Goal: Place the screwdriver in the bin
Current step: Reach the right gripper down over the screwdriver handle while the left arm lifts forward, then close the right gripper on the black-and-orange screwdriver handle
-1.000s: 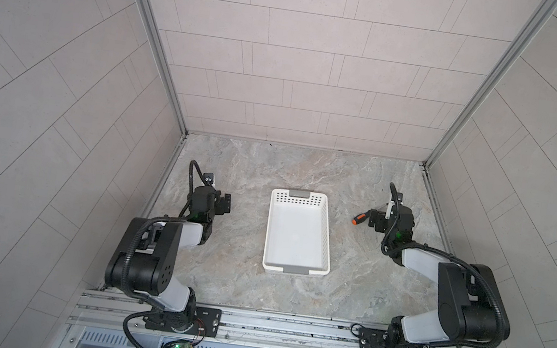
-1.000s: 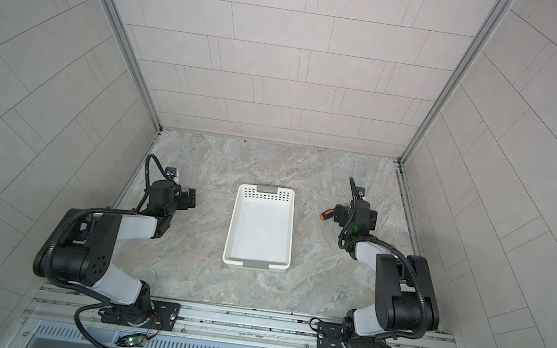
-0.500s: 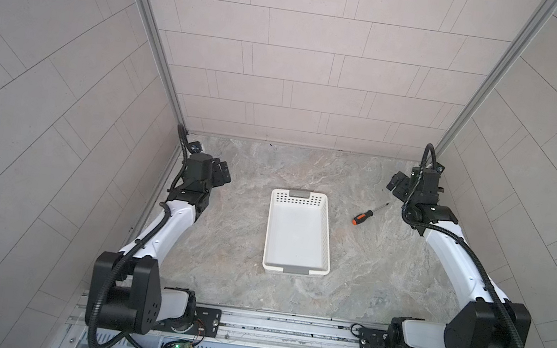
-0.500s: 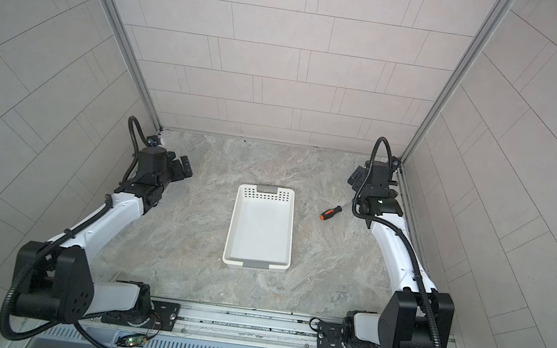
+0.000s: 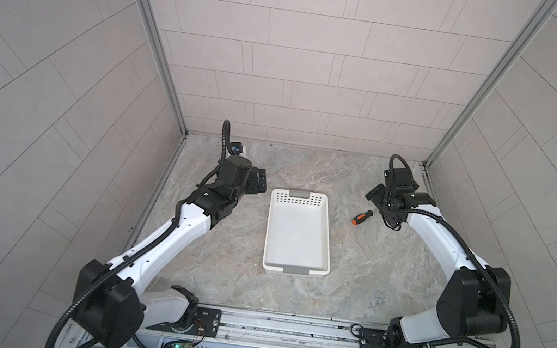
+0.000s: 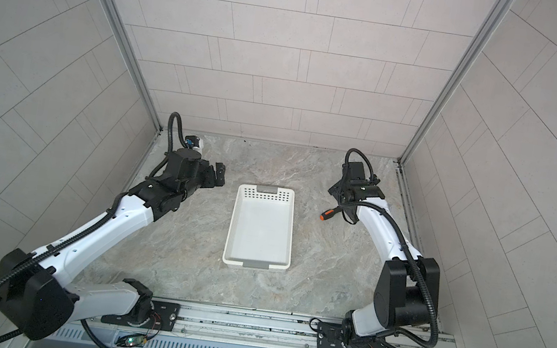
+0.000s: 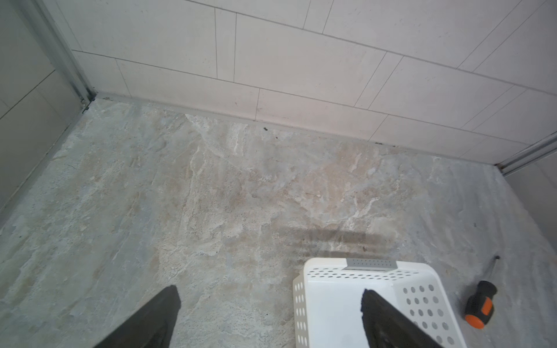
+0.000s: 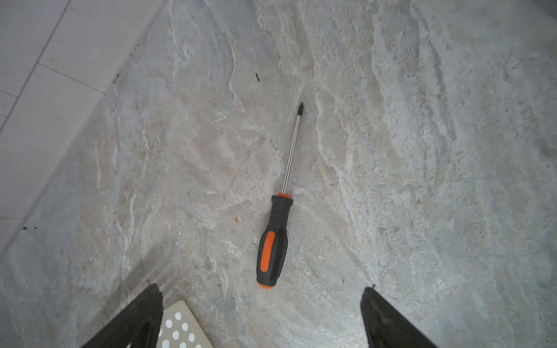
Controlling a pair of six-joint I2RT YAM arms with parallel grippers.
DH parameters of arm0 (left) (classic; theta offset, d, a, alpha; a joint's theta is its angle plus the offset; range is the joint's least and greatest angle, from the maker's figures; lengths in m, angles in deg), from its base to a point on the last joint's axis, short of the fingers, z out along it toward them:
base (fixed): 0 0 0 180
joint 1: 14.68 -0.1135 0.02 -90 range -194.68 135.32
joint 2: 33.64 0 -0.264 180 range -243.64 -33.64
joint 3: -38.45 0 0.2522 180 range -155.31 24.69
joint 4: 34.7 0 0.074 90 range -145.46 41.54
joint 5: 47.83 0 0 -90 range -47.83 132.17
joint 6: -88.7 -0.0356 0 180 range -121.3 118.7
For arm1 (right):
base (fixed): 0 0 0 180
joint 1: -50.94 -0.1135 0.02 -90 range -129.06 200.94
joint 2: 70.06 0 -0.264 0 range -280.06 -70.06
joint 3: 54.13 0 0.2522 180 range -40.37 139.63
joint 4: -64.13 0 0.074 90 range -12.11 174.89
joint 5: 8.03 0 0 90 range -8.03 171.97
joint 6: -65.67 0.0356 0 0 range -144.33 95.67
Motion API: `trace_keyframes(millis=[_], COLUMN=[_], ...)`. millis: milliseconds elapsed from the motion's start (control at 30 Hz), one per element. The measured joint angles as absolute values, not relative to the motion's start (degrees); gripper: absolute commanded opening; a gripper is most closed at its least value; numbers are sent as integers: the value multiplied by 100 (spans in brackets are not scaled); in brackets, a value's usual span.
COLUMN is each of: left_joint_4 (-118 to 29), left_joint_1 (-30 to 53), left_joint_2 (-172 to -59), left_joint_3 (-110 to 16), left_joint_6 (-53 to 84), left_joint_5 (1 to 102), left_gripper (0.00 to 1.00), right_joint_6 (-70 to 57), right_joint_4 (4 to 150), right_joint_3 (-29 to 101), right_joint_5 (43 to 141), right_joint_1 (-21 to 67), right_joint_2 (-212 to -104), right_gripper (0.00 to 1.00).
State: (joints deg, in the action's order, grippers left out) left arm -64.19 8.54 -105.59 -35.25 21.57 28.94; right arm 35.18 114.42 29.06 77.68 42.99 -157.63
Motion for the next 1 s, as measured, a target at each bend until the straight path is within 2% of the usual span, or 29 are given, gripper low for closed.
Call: trace_keyframes(millis=[267, 433, 800, 1000], left_joint_4=[-6550, -6569, -6596, -6596], left_joint_1=[1158, 1353, 1385, 1385], left_joint_2=[-11035, -11437, -11378, -11324], left_joint_3=[-3313, -3313, -3315, -3315], left_joint_6=[2282, 2314, 2293, 2262], left_joint_5=[2491, 2539, 2504, 2430], left_gripper=[100, 100, 100, 100], right_joint_6=[3946, 4058, 4147, 4110], right_joint_4=[11447, 11455, 11414, 11359], right_joint_3=[2976, 3221, 3398, 3433], right_joint_5=[7864, 7866, 7851, 7879], right_joint_1=[4087, 4044, 4046, 4077], right_joint_2=[-16666, -17383, -18076, -18115], right_gripper=[89, 83, 65, 49])
